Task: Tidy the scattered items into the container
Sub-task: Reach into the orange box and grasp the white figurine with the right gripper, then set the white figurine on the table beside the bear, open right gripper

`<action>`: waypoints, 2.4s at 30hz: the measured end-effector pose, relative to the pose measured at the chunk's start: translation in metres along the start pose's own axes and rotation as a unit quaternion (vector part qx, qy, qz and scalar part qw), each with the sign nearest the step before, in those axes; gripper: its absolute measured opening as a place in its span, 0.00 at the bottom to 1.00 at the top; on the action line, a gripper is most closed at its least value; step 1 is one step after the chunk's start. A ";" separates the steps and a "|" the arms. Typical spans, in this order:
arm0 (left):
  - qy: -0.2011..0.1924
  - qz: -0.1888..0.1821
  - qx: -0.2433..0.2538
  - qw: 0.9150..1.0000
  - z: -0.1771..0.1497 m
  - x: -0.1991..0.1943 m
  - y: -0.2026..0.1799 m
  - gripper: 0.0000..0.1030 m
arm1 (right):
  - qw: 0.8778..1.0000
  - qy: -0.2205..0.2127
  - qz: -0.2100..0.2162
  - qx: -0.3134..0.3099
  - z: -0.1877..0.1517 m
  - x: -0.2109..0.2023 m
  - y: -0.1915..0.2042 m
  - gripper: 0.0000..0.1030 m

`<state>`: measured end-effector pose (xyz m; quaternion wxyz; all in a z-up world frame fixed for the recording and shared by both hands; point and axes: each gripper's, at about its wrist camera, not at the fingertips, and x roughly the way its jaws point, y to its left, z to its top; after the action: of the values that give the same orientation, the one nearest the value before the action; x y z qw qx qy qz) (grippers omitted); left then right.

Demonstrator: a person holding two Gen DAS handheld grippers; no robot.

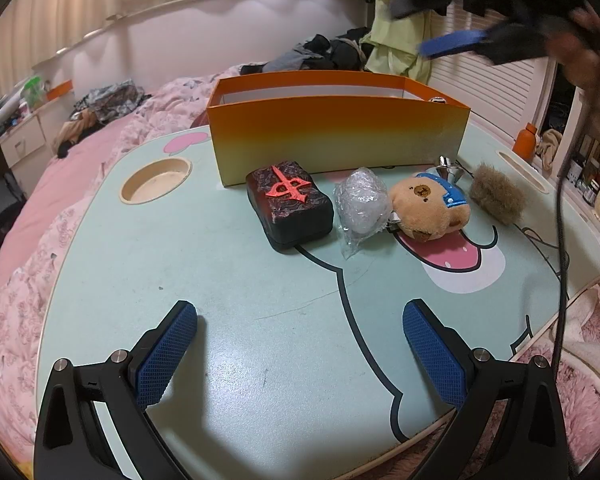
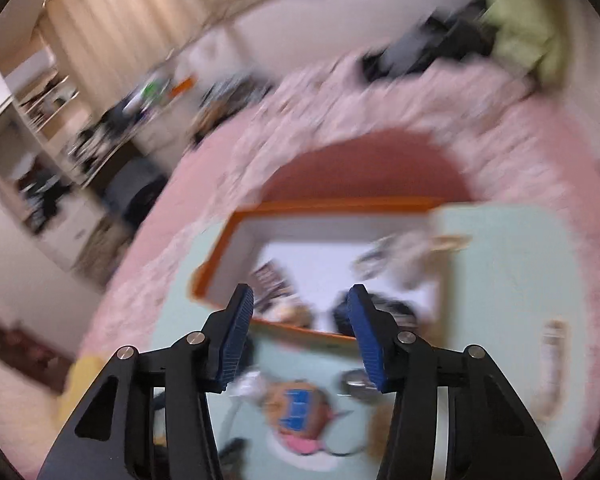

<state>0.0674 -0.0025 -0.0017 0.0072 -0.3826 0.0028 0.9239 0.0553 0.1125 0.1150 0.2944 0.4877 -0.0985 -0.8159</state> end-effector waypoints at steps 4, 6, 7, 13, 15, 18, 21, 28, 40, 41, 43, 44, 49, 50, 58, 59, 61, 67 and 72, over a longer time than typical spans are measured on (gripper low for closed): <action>0.000 0.000 0.000 1.000 0.000 0.000 0.000 1.00 | 0.996 0.083 -0.011 0.009 0.017 0.059 0.007 0.49; 0.000 0.000 0.000 1.000 0.000 0.000 0.000 1.00 | 0.993 0.114 -0.034 0.006 0.021 0.083 0.009 0.49; 0.000 0.000 0.000 1.000 0.000 0.000 0.000 1.00 | 0.991 0.128 -0.041 0.006 0.021 0.092 0.008 0.49; 0.001 0.000 0.000 1.000 0.000 0.000 0.000 1.00 | 0.981 0.186 -0.058 0.023 0.015 0.130 -0.009 0.44; 0.001 -0.001 0.000 1.000 0.001 0.002 0.000 1.00 | 0.981 0.181 -0.062 0.017 0.016 0.131 -0.012 0.36; 0.001 0.000 0.000 1.000 0.000 0.002 0.000 1.00 | 0.983 0.172 -0.062 0.018 0.016 0.125 -0.018 0.35; 0.001 -0.001 -0.001 1.000 0.000 0.002 0.000 1.00 | 0.988 0.145 -0.044 0.034 0.016 0.112 -0.025 0.35; 0.001 -0.001 -0.001 1.000 0.000 0.002 0.001 1.00 | 0.998 0.038 -0.002 0.040 0.015 0.041 -0.027 0.35; 0.001 -0.001 0.000 1.000 0.000 0.001 0.001 1.00 | 1.000 0.003 0.005 0.022 -0.071 0.005 -0.017 0.36; 0.001 -0.001 0.000 1.000 0.000 0.001 0.001 1.00 | 1.000 0.008 -0.004 0.024 -0.076 0.011 -0.020 0.36; 0.001 -0.001 0.000 1.000 0.000 0.001 0.002 1.00 | 0.999 0.015 -0.022 0.025 -0.079 0.021 -0.028 0.36; 0.001 -0.001 0.000 1.000 0.000 0.001 0.002 1.00 | 0.999 0.018 -0.031 0.026 -0.081 0.026 -0.031 0.36; 0.001 -0.001 0.000 1.000 0.000 0.001 0.002 1.00 | 0.999 0.017 -0.042 0.026 -0.086 0.033 -0.044 0.37; 0.001 -0.001 0.000 1.000 0.000 0.001 0.002 1.00 | 0.999 0.011 -0.039 0.023 -0.086 0.031 -0.043 0.37; 0.001 -0.001 0.000 1.000 0.000 0.001 0.002 1.00 | 0.997 -0.073 -0.034 0.002 -0.097 -0.015 -0.021 0.50; 0.001 -0.001 0.000 1.000 0.000 0.001 0.002 1.00 | 0.996 -0.080 -0.041 -0.003 -0.103 -0.022 -0.018 0.51; 0.000 -0.001 0.000 1.000 0.000 0.001 0.002 1.00 | 0.994 -0.087 -0.056 -0.020 -0.118 -0.034 -0.010 0.51; 0.001 -0.002 0.000 1.000 0.000 0.001 0.002 1.00 | 0.984 -0.062 -0.157 -0.050 -0.167 -0.024 -0.010 0.51; 0.001 -0.002 0.001 1.000 0.000 0.001 0.002 1.00 | 0.974 -0.056 -0.214 -0.052 -0.183 -0.005 -0.017 0.52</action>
<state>0.0670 -0.0045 -0.0026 0.0092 -0.3837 0.0030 0.9234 0.2072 0.1523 0.0188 0.1320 0.4352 0.0348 -0.8899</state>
